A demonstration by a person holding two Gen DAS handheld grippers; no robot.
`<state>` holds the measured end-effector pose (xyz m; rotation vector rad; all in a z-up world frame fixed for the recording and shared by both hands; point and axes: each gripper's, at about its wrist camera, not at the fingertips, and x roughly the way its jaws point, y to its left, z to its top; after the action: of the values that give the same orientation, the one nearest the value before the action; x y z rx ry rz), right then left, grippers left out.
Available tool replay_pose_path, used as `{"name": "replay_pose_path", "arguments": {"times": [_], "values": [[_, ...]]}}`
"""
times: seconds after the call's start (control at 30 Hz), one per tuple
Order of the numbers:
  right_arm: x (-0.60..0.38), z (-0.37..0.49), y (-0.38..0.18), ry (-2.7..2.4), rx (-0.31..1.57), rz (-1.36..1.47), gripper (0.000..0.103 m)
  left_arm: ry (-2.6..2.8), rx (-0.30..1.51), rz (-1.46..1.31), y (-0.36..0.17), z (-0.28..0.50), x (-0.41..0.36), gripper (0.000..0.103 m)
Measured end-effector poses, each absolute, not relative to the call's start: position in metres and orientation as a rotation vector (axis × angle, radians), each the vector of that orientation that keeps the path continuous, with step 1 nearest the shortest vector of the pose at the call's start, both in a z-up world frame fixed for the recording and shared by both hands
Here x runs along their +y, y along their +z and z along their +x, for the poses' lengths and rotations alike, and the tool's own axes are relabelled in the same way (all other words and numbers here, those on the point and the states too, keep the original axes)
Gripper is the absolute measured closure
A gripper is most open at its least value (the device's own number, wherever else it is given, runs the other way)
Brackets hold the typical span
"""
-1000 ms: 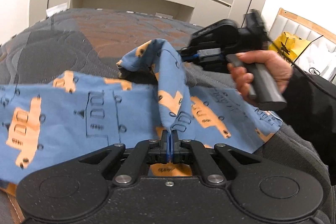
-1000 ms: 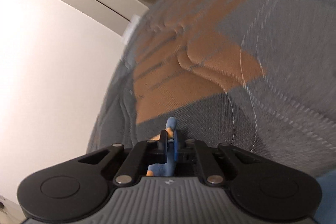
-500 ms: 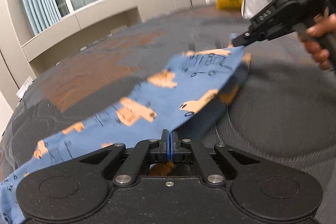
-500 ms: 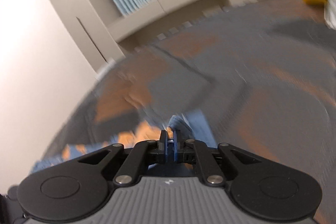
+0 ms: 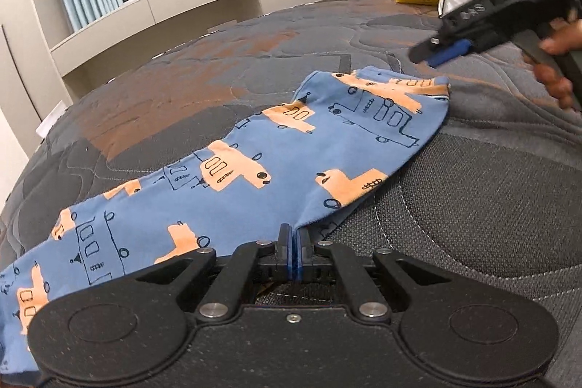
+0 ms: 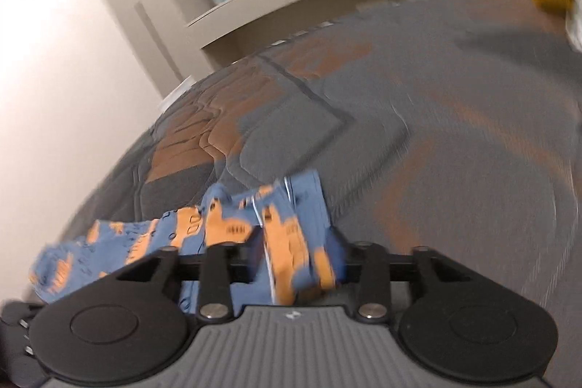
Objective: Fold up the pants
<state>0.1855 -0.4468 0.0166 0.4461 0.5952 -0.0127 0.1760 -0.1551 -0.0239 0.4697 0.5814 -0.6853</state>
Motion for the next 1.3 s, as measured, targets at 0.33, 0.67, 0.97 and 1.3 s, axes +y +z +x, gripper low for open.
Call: {"name": "replay_pose_path", "arguments": {"times": [0.33,0.67,0.97,1.3], "values": [[-0.42,0.273,0.005,0.061,0.71,0.217,0.089,-0.678,0.583,0.424,-0.024,0.176,-0.152,0.101],[-0.44,0.26,0.012,-0.023,0.633,0.201,0.097,-0.683,0.563,0.399,-0.025,0.178,-0.161,0.099],[-0.451,0.242,0.001,0.004,0.656,0.272,0.034,-0.679,0.541,0.33,-0.017,0.169,-0.142,0.026],[-0.451,0.152,-0.005,0.035,0.593,0.441,0.0,-0.361,0.521,0.019,0.001,0.14,-0.029,0.001]]}}
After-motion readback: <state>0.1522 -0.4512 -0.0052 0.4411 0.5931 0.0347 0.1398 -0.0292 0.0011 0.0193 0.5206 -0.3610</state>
